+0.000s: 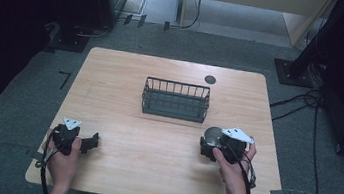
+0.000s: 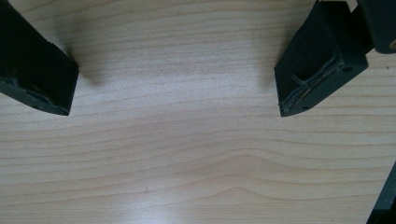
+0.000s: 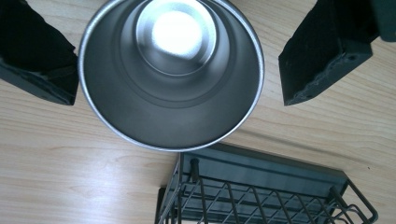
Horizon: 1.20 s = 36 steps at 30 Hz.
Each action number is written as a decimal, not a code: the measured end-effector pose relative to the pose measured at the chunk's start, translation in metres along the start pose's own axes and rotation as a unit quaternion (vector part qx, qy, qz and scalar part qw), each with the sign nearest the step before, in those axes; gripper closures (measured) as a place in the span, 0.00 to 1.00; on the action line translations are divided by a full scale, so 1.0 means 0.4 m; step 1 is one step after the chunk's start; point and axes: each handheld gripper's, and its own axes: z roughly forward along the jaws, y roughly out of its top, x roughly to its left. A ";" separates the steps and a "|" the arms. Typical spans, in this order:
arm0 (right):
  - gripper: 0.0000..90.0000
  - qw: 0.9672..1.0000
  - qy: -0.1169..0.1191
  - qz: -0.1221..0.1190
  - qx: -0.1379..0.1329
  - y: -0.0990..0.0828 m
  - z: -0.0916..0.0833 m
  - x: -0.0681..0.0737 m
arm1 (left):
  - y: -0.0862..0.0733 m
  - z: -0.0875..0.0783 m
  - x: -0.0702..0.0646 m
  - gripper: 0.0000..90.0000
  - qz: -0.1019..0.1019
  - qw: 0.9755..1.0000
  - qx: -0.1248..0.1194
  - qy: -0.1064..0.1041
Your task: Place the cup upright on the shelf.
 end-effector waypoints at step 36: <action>0.20 0.999 -0.037 -0.020 0.020 -0.021 0.046 0.014 | 0.000 0.000 0.000 0.00 0.000 1.000 0.000 0.000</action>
